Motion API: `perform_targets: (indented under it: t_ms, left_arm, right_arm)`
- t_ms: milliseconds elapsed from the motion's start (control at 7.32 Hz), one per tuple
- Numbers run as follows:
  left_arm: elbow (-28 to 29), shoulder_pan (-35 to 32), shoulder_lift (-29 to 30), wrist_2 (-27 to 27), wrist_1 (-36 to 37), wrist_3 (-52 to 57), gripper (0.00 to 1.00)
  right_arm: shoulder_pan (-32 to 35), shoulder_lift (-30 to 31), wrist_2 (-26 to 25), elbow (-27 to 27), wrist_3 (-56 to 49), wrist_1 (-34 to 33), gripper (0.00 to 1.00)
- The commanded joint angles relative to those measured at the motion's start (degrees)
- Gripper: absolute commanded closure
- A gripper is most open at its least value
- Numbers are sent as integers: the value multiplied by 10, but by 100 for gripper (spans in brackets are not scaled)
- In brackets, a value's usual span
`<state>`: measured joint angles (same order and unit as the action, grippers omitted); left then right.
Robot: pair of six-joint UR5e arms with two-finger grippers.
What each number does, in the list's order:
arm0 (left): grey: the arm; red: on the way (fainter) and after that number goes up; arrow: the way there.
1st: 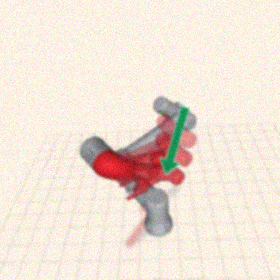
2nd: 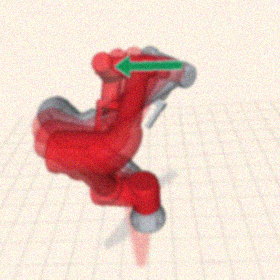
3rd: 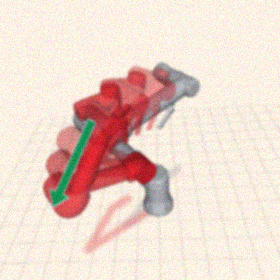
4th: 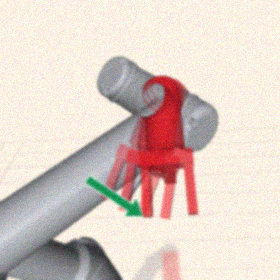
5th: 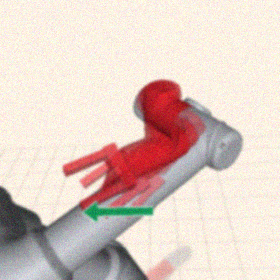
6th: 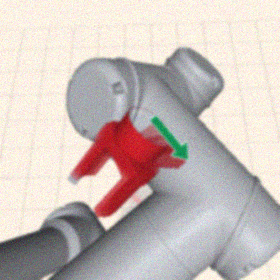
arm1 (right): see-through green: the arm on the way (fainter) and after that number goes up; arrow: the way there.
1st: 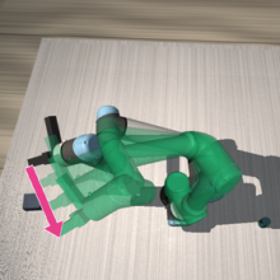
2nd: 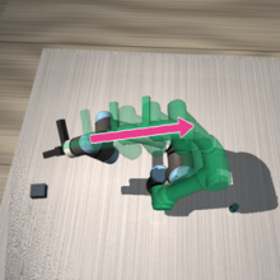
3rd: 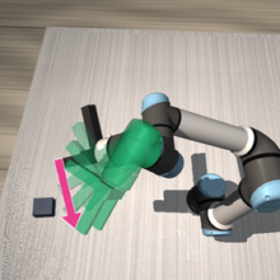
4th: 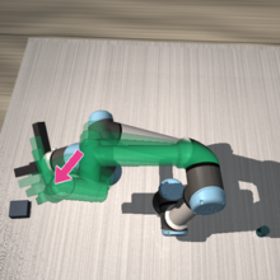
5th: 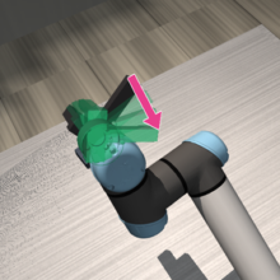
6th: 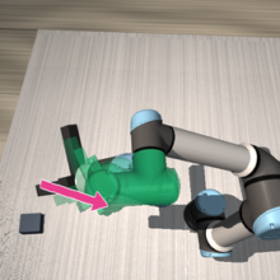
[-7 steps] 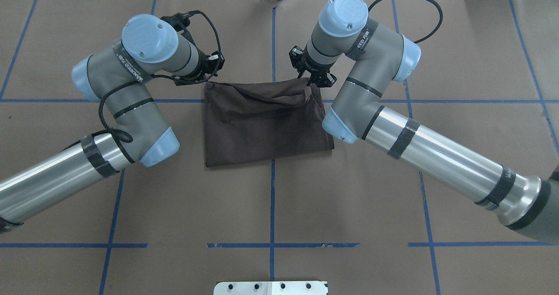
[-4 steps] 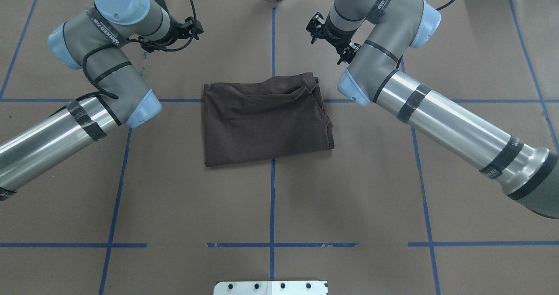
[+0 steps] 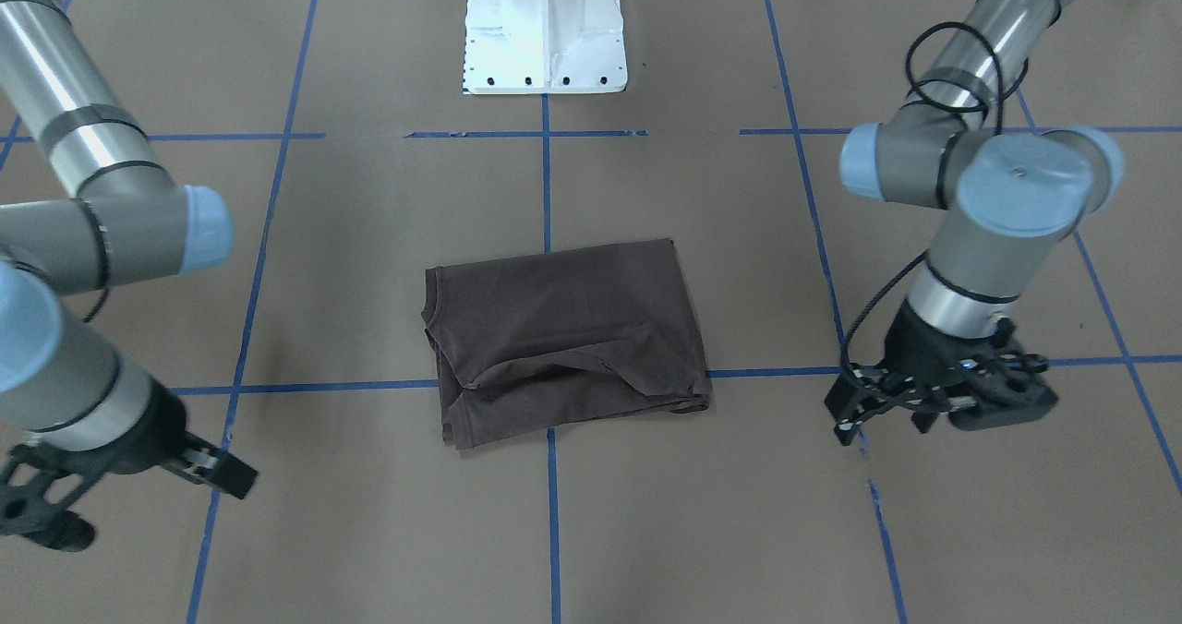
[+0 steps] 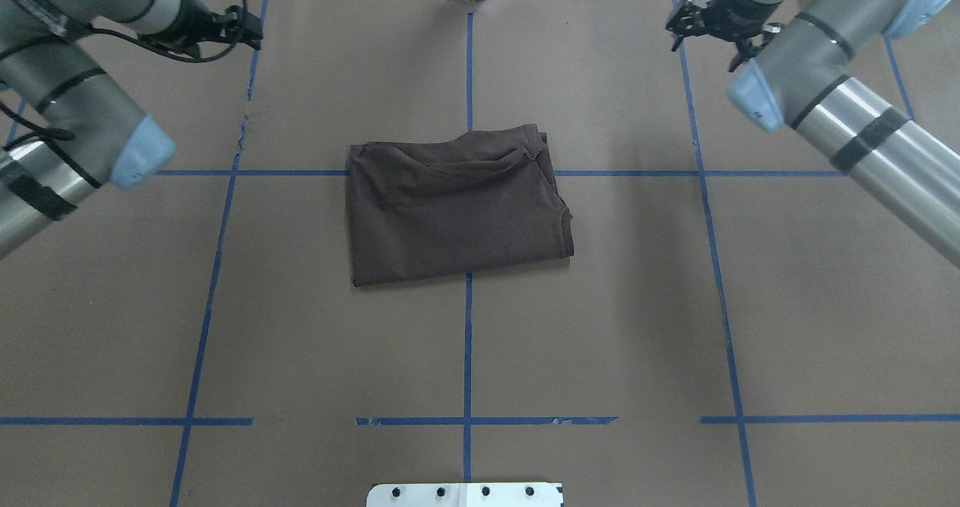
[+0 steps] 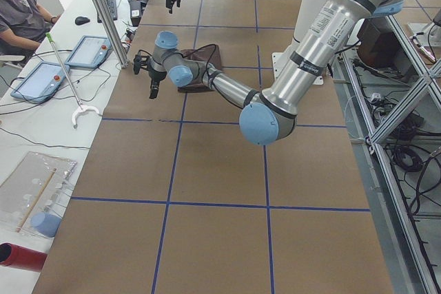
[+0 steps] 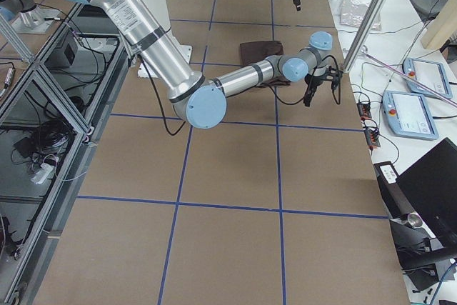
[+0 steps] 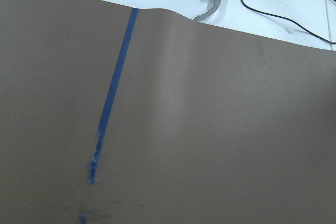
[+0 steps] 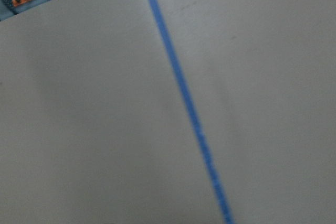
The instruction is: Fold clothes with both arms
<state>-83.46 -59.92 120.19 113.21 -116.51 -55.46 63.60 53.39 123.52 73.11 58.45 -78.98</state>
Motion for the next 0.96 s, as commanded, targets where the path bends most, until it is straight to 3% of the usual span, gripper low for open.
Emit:
perform_targets:
  t_ms: [0, 273, 410, 547, 820]
  left_arm:
    - [-84, -120, -110, 87, 34, 239, 0]
    - [-105, -217, -129, 83, 165, 522, 0]
    - [-100, -253, -144, 83, 179, 616, 0]
    - [-105, -271, -155, 91, 182, 628, 0]
    - [-90, -268, -196, 152, 134, 617, 0]
  right_arm:
    - [109, 117, 20, 81, -300, -91, 0]
    - [217, 225, 75, 130, -549, -148, 0]
    - [241, 278, 77, 150, -633, -158, 0]
    - [272, 304, 115, 162, -646, -159, 0]
    - [272, 318, 125, 178, -645, -119, 0]
